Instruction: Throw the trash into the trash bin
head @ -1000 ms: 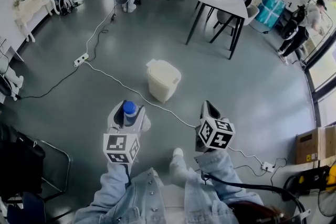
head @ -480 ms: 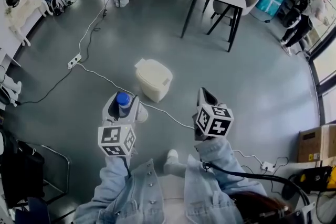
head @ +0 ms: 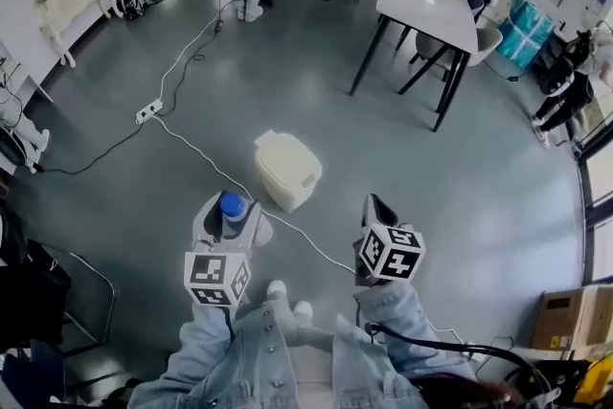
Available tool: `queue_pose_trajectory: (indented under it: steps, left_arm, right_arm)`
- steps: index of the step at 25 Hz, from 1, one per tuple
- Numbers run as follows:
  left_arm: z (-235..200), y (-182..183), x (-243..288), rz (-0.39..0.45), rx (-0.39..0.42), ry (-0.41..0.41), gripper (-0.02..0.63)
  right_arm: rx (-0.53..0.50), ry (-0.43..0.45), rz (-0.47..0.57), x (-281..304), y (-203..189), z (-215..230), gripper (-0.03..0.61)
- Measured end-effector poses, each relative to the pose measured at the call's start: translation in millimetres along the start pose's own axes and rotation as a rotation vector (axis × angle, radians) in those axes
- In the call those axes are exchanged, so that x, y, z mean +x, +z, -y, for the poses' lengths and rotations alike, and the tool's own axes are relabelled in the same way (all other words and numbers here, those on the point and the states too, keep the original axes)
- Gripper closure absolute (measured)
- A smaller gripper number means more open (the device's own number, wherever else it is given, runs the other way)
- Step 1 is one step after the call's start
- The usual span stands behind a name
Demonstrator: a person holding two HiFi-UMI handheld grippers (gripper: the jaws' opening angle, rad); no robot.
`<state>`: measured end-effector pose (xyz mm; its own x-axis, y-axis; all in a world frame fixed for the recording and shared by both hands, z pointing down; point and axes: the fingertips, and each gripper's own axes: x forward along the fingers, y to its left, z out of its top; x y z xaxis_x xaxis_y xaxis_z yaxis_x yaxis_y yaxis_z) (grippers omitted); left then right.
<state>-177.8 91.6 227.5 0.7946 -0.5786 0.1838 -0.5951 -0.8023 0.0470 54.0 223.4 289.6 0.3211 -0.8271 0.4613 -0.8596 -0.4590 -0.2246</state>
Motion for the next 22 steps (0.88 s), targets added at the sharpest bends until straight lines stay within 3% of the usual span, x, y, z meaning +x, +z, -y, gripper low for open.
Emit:
queue_pose_trajectory:
  steps: [8, 22]
  left_arm:
    - [-24, -8, 63, -0.009, -0.03, 0.018, 0.341]
    - [-89, 26, 208, 0.021, -0.064, 0.082, 0.341]
  right_arm:
    - [-0.029, 0.011, -0.049, 66, 12, 12, 0.575]
    - [-0.15, 0.062, -0.067, 215, 114, 10, 0.575]
